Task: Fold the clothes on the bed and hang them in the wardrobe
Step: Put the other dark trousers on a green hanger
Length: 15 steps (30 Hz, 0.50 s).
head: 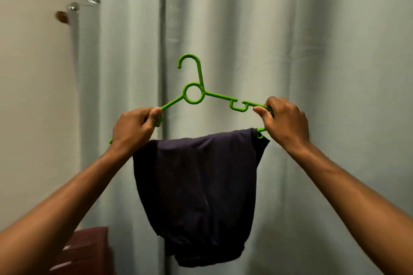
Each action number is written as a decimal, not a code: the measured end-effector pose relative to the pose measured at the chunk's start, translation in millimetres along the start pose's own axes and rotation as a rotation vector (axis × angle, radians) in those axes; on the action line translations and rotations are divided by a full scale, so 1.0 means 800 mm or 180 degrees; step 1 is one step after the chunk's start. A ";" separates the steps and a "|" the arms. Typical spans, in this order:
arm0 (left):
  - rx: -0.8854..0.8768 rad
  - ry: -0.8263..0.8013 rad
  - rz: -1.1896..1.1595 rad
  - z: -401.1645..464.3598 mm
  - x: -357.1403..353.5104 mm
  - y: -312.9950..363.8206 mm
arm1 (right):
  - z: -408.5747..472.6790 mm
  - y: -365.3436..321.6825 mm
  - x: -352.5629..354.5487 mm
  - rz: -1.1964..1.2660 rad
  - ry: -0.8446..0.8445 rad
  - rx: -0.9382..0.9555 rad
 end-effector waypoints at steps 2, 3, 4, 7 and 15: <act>-0.0246 -0.0113 -0.0226 0.003 -0.039 0.058 | -0.012 0.055 0.053 -0.0263 0.0008 -0.0131; -0.0389 -0.0135 -0.0351 0.006 -0.062 0.096 | -0.017 0.089 0.087 -0.0426 0.0046 -0.0198; -0.0483 -0.0144 -0.0423 0.009 -0.079 0.123 | -0.022 0.111 0.114 -0.0554 0.0097 -0.0193; -0.0809 -0.0159 -0.0496 0.014 -0.132 0.222 | -0.039 0.191 0.200 -0.0949 0.0151 -0.0416; -0.1359 -0.0265 -0.0822 -0.007 -0.243 0.551 | -0.087 0.391 0.481 -0.2088 0.0432 -0.0919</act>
Point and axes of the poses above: each hand's wrist, its own z-axis towards the middle knuckle, its own x-axis out of the back of the hand, y = z × x, the point moved 2 cm from there along z, towards the middle knuckle, and after that the axes turned 1 degree about -y, right-handed, at the moved point
